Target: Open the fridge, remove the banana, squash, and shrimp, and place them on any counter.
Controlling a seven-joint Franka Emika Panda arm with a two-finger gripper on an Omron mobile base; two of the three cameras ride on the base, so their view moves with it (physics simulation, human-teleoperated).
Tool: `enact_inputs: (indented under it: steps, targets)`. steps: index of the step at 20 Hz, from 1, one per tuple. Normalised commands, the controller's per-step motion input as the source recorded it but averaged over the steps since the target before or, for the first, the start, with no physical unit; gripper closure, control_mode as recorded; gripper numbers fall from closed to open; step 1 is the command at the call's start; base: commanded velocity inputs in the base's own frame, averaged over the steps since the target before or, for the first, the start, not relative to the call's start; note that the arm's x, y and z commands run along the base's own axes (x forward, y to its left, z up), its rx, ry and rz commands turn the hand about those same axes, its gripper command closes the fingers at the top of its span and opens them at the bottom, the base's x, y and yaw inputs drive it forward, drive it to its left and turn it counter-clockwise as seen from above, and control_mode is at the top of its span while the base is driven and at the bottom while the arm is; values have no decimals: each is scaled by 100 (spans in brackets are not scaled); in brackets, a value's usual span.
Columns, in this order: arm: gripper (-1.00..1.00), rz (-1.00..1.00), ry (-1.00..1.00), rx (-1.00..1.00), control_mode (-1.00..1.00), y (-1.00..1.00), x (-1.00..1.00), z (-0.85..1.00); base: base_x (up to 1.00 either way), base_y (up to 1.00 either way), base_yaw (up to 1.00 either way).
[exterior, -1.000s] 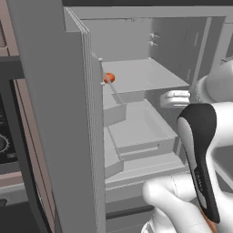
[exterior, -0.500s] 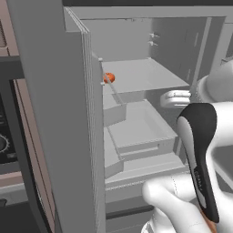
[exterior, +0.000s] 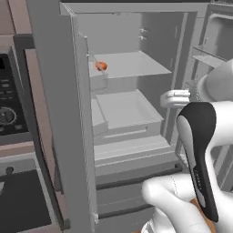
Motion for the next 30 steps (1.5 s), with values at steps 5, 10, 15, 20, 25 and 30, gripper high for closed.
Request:
enact_inputs:
  steps: [5, 10, 15, 20, 25, 30]
  targets:
    - [100, 0, 0, 0, 100, 0, 0, 0, -82, -17, 0]
    - [100, 0, 0, 0, 100, 0, 0, 0, -73, -57, 2]
    - [100, 0, 0, 0, 100, 0, 0, 0, -62, -80, 5]
    - [100, 0, 0, 0, 100, 0, 0, 0, -21, -93, 5]
    - [100, 0, 0, 0, 100, 0, 0, 0, 13, -100, 8]
    - [100, 0, 0, 0, 100, 0, 0, 0, 40, -98, 9]
